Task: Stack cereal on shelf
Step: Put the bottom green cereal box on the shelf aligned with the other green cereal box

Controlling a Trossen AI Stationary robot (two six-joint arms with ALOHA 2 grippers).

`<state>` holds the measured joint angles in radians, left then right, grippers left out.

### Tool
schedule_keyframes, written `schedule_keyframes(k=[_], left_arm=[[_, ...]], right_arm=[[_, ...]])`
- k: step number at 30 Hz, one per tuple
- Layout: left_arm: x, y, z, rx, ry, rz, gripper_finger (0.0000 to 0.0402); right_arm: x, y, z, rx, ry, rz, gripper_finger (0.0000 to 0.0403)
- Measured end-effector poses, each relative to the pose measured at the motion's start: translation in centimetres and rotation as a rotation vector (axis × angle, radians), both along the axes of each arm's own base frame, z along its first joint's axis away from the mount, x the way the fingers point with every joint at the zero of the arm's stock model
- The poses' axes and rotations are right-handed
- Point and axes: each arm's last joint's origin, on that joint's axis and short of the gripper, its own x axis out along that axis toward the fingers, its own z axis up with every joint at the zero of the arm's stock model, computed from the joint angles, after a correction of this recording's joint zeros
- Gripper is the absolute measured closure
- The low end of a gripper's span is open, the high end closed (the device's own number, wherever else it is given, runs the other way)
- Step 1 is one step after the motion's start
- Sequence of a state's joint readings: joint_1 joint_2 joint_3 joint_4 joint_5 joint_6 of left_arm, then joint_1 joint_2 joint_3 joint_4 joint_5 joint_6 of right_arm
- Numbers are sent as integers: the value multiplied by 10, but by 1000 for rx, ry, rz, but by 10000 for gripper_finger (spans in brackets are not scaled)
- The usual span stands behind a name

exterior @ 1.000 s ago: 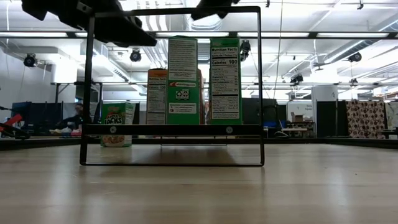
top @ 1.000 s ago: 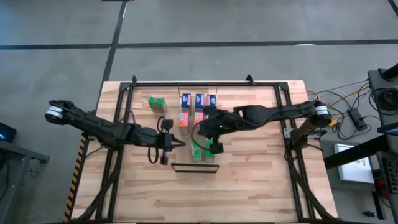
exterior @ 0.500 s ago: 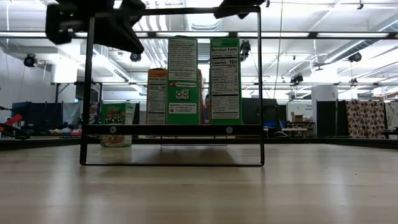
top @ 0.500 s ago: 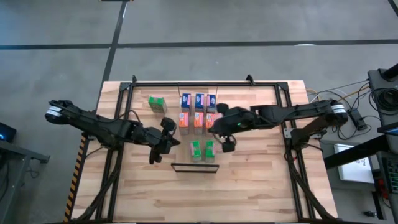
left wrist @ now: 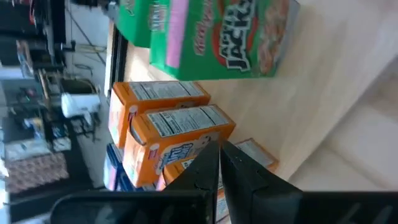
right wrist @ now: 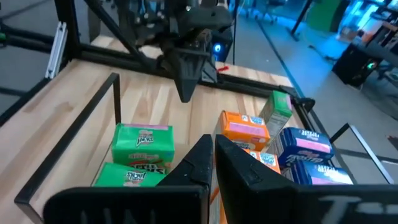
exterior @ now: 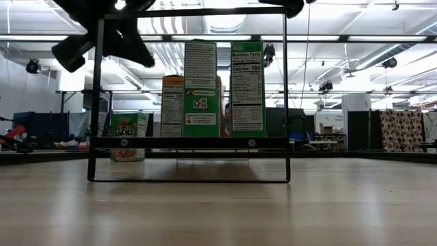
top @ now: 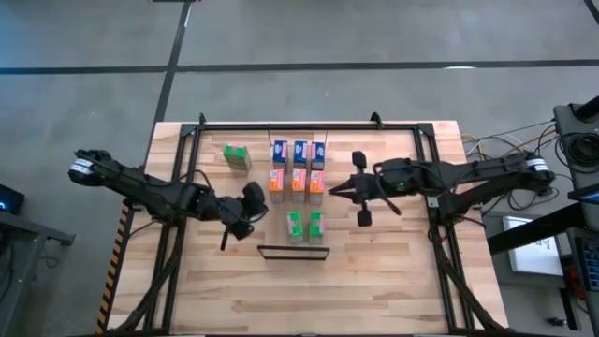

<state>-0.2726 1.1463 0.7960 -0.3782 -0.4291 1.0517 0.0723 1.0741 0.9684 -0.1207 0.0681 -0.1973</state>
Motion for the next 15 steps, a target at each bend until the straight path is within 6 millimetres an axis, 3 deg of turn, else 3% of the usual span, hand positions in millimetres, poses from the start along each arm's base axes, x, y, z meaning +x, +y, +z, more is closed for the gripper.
schedule_keyframes(k=[15], left_arm=[[9, -1, 0, 99, -38, -73, 402]], right_arm=[[-13, -1, -14, -52, -34, 16, 394]])
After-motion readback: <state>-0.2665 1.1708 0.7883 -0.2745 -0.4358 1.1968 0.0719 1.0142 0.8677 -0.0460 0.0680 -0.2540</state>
